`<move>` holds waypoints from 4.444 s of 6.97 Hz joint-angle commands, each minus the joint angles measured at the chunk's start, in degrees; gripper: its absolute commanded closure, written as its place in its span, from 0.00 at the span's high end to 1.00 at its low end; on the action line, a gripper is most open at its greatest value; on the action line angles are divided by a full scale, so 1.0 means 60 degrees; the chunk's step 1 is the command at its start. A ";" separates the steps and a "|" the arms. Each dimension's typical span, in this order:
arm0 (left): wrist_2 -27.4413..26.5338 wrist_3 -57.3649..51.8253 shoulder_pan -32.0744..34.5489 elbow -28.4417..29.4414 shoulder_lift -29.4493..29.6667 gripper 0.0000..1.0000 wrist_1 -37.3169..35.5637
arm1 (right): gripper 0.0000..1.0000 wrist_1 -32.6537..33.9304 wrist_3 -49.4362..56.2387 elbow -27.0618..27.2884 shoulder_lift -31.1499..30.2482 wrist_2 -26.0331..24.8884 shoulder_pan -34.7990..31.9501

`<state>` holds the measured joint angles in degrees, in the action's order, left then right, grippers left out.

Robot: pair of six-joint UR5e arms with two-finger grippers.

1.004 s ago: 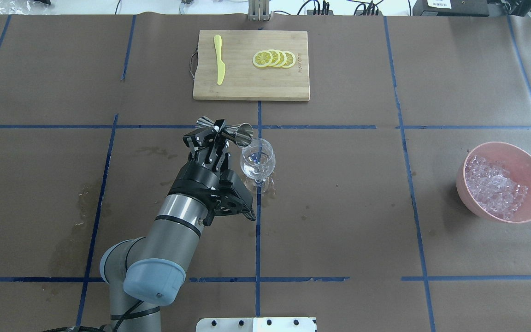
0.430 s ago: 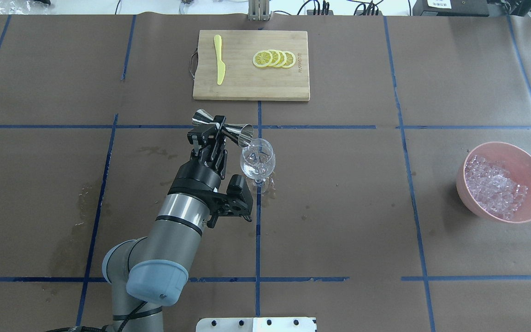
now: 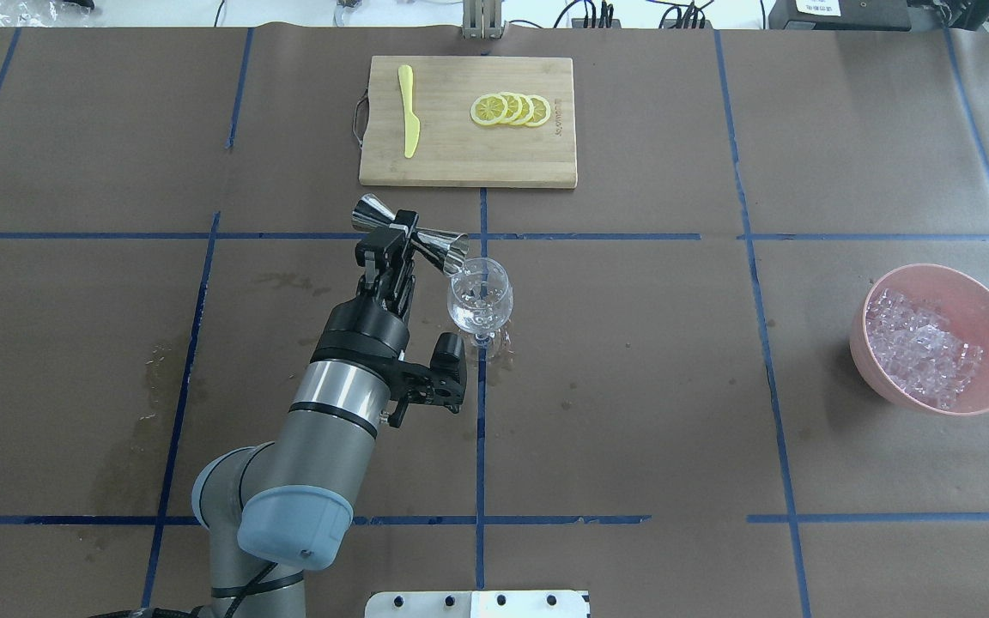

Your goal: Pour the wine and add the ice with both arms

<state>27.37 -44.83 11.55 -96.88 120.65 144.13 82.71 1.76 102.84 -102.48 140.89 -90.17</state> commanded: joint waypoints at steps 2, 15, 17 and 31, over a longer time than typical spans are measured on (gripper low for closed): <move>-0.0355 -0.1196 -0.0005 -0.0011 0.0091 0.00 0.0001 | 1.00 0.0000 0.0000 -0.0002 0.0000 0.0000 -0.0045; 0.0679 0.0513 0.0288 -0.0665 -0.0680 0.00 0.2432 | 1.00 -0.0015 0.0015 0.0013 0.0059 0.0015 -0.0045; 0.1468 0.1953 0.0346 -0.1051 -0.1952 0.00 0.3321 | 1.00 -0.0015 0.0015 -0.0002 0.0059 0.0015 -0.0045; 0.4700 1.4232 0.2163 0.1745 -0.6281 0.00 0.7999 | 1.00 -0.0161 0.0000 0.0042 0.0132 0.0029 -0.0045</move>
<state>59.46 36.95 24.88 -88.04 82.05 192.10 81.88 1.77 103.11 -101.65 141.06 -90.44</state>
